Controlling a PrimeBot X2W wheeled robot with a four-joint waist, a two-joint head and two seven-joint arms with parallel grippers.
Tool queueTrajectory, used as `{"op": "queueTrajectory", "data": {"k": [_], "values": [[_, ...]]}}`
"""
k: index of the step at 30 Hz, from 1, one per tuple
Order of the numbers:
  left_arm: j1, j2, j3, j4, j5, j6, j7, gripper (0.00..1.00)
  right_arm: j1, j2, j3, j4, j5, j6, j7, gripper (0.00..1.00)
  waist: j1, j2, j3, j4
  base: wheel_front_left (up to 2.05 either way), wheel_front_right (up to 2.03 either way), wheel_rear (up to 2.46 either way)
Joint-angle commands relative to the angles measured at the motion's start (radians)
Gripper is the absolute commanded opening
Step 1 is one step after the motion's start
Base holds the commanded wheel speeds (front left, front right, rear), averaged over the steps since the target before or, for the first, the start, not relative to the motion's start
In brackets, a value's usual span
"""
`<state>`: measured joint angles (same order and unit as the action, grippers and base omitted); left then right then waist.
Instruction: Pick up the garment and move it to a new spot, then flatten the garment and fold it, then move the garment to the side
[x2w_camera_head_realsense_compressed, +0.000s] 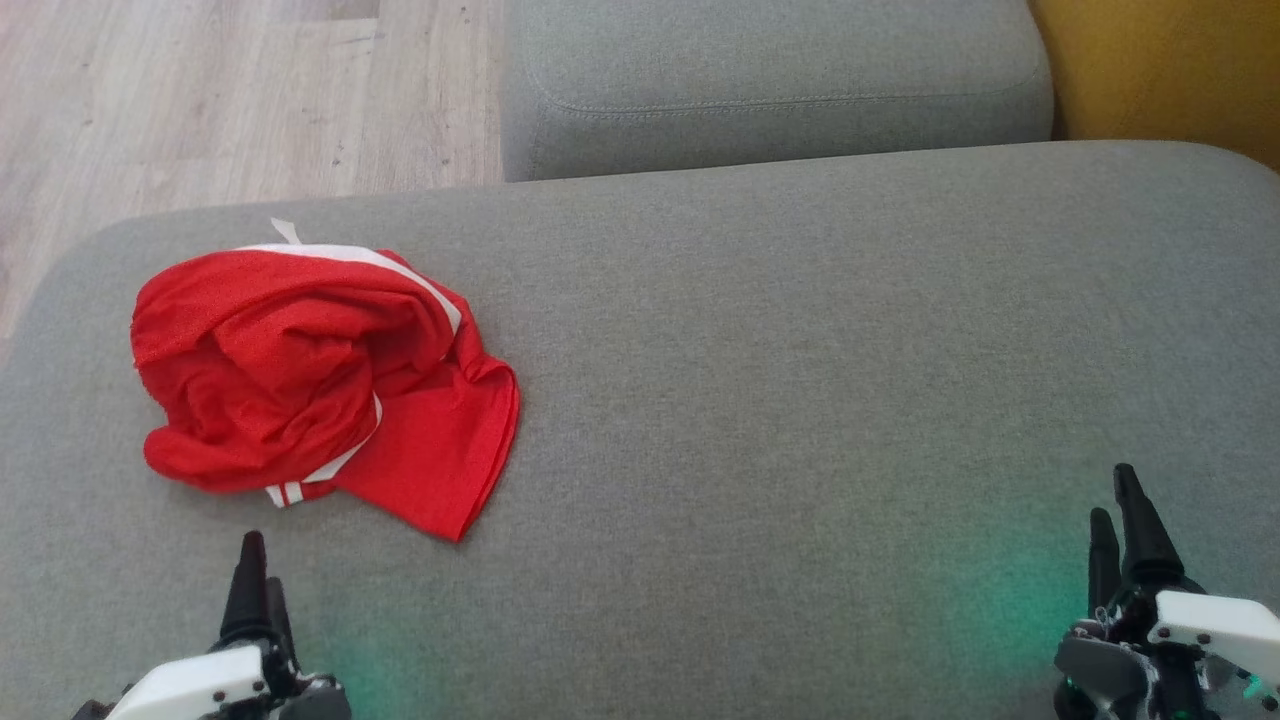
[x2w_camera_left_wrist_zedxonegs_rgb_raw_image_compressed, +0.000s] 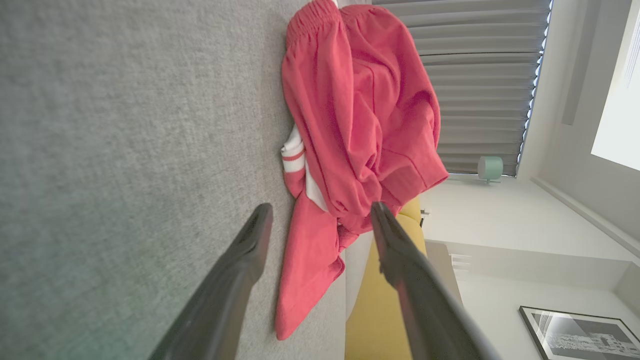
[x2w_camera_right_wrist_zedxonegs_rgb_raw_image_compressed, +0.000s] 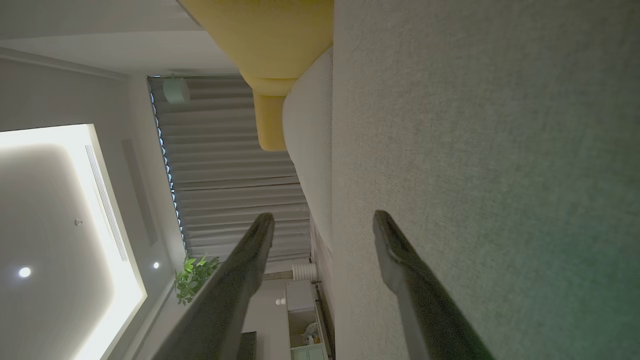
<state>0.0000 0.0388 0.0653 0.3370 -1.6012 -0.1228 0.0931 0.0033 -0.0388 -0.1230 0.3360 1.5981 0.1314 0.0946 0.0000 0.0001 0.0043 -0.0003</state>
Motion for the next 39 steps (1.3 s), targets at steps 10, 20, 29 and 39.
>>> {"op": "queueTrajectory", "data": {"k": [10,20,29,39], "values": [[-0.039,0.005,0.001,-0.048,0.033,-0.001,-0.038,1.0,-0.039,-0.004,0.014,-0.056,-0.059,0.0,-0.038,1.0,0.0,-0.0001,0.002,0.002,0.0,0.0,0.0],[-0.043,0.006,0.022,-0.066,0.096,-0.002,-0.067,1.0,-0.047,-0.005,0.001,-0.072,-0.187,0.0,-0.068,1.0,0.0,-0.0001,0.005,0.004,0.0,0.0,0.0],[-0.055,0.006,0.033,-0.116,0.214,0.013,-0.094,1.0,-0.059,-0.005,-0.002,-0.118,-0.379,0.0,-0.094,1.0,0.0,-0.0001,0.013,0.004,0.0,0.0,0.0],[-0.065,0.007,-0.022,-0.203,0.412,0.062,-0.12,1.0,-0.068,-0.006,0.024,-0.189,-0.603,0.0,-0.121,1.0,0.0,-0.0001,0.025,0.003,0.0,0.0,0.0]]}}
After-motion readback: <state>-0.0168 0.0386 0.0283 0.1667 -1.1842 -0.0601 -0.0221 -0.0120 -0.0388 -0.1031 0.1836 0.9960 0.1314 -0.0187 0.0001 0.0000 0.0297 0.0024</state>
